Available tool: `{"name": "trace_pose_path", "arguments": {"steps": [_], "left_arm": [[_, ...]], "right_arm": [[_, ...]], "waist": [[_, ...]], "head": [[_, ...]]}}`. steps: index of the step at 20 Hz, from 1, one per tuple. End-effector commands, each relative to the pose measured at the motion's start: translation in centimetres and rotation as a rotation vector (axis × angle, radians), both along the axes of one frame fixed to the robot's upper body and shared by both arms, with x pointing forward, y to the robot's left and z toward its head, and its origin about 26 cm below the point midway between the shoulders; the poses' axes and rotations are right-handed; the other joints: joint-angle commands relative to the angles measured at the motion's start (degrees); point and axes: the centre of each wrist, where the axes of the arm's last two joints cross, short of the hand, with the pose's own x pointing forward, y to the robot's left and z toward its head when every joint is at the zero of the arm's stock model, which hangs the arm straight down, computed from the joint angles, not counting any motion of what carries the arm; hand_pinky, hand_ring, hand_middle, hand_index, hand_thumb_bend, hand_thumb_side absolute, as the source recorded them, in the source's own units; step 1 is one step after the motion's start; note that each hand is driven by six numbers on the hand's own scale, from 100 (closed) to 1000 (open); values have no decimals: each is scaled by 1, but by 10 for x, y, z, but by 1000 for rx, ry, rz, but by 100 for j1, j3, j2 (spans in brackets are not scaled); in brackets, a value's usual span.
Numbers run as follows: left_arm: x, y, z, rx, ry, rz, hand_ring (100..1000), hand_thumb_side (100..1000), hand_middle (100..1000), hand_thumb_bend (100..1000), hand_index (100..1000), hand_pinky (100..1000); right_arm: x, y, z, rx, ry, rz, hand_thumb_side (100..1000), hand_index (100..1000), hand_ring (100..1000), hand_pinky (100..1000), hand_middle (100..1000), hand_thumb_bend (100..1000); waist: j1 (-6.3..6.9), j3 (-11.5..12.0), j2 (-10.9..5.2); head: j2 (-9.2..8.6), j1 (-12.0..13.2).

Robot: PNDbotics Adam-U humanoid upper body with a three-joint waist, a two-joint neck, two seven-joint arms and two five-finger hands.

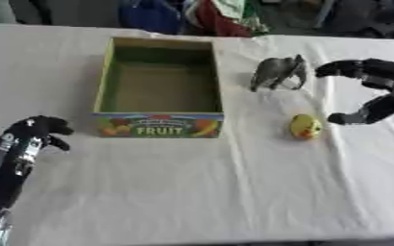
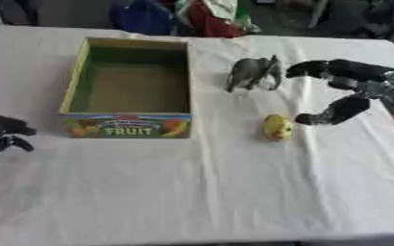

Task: Pick up objects on the table and place them in the box.

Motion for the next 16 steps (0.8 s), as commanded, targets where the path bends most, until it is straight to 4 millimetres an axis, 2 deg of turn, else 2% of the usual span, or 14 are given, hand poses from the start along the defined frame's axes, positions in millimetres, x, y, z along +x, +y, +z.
{"name": "trace_pose_path", "arguments": {"steps": [1,16], "left_arm": [[0,0,5,7,-18,-7,671,804,556,100,682,540],[0,-1,6,3,-22,-9,672,802,555,100,681,540]], "right_arm": [[2,-1,10,-188,57,174,657,959,965,905,950,452],[5,3,-14,-209,105,157,693,928,960,899,943,457]], "waist": [[16,6,-75],[48,20,-73]], "head": [[42,-24],[49,-51]]}}
